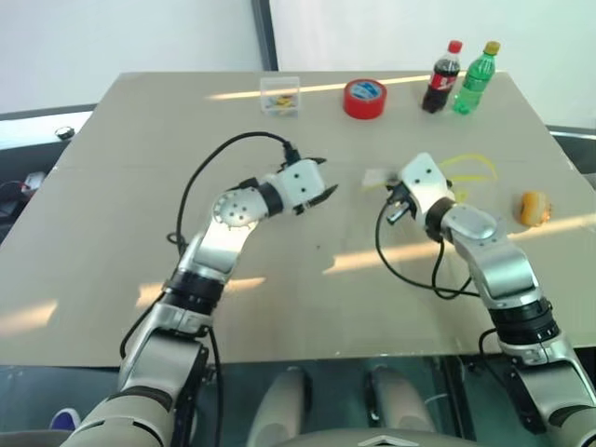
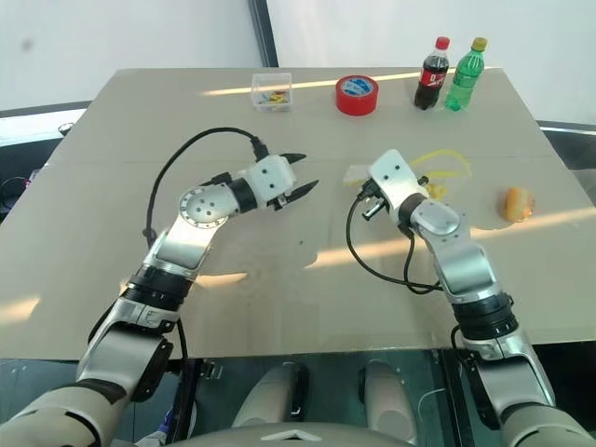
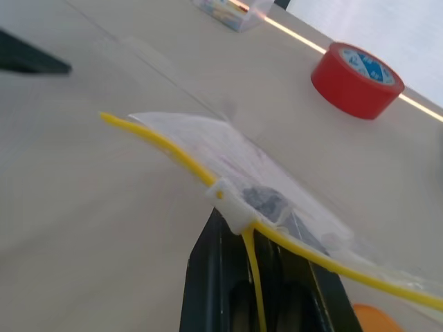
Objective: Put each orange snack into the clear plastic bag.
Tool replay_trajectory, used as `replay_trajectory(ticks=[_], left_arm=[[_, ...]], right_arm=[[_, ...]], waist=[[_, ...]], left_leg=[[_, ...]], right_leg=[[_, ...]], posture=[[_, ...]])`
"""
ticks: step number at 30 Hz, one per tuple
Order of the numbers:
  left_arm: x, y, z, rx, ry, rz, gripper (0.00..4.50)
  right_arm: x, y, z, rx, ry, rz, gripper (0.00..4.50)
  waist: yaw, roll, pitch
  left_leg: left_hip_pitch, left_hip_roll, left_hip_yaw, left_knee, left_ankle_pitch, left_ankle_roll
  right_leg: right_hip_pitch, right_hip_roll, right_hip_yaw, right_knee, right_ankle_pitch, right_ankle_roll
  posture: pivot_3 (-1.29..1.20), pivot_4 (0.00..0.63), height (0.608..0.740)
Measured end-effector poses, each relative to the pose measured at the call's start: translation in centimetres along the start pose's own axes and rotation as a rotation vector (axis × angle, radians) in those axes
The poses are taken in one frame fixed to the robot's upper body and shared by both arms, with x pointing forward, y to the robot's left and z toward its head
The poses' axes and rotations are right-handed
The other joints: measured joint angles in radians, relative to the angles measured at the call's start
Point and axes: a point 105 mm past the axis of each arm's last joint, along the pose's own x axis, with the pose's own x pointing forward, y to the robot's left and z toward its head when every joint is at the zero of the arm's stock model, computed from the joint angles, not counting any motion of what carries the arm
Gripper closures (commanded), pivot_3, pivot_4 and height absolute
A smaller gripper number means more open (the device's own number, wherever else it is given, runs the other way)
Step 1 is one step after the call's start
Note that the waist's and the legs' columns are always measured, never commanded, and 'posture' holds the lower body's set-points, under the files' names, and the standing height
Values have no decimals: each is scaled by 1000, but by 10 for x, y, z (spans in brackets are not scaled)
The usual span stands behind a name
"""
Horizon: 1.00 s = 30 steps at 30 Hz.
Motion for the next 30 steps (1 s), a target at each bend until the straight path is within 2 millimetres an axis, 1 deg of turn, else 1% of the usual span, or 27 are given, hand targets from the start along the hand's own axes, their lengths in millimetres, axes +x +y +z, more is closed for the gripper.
replay_trajectory(ticks=[4, 6, 9, 12, 15, 16, 17, 19, 20, 28, 30], left_arm=[[5, -8, 8, 36, -29, -58, 1838], [11, -15, 13, 61, -44, -88, 1838], [14, -20, 18, 84, -55, -103, 1838], [21, -26, 27, 104, -80, -119, 1838], [26, -26, 33, 116, -86, -121, 1838], [27, -26, 34, 116, -86, -119, 2336], [27, -27, 34, 116, -81, -122, 2675], [27, -27, 32, 124, -66, -123, 3575], [27, -27, 32, 141, -62, -126, 3797], [27, -27, 32, 156, -53, -125, 3826], [27, -27, 32, 158, -53, -124, 3826]], right_arm=[[1, 7, 9, 13, -27, 12, 4486], [2, 12, 12, 21, -40, 21, 4486], [3, 14, 13, 23, -45, 25, 4486], [5, 18, 16, 22, -52, 33, 4486], [7, 23, 17, 22, -57, 46, 4486], [7, 24, 18, 23, -59, 49, 4500], [8, 24, 19, 19, -61, 49, 4500], [8, 23, 20, 10, -62, 47, 4500], [8, 24, 20, 11, -60, 49, 4500], [8, 24, 19, -1, -54, 47, 4500], [8, 23, 19, -15, -50, 48, 3955]], waist=[[1, 0, 0], [1, 0, 0], [1, 0, 0], [1, 0, 0], [0, 0, 0], [-1, 0, 0], [-1, 0, 0], [-1, 0, 0], [-1, 0, 0], [0, 0, 0], [1, 0, 0]], left_leg=[[0, 0, 0, 0, 0, 0], [0, 0, 0, 0, 0, 0], [0, 0, 0, 0, 0, 0], [0, 0, 0, 0, 0, 0], [0, 0, 0, 0, 0, 0], [0, 0, 0, 0, 0, 0], [0, 0, 0, 0, 0, 0], [0, 0, 0, 0, 0, 0], [0, 0, 0, 0, 0, 0], [0, 0, 0, 0, 0, 0], [0, 0, 0, 0, 0, 0]], right_leg=[[0, 0, 0, 0, 0, 0], [0, 0, 0, 0, 0, 0], [0, 0, 0, 0, 0, 0], [0, 0, 0, 0, 0, 0], [0, 0, 0, 0, 0, 0], [0, 0, 0, 0, 0, 0], [0, 0, 0, 0, 0, 0], [0, 0, 0, 0, 0, 0], [0, 1, 0, 0, 0, 0], [0, 0, 0, 0, 0, 0], [0, 0, 0, 0, 0, 0]], posture=[[0, 150, 740], [0, 150, 740], [0, 150, 740], [0, 150, 740], [0, 150, 740], [0, 150, 740], [0, 150, 740], [0, 150, 740], [0, 150, 740], [0, 150, 740], [0, 150, 740]])
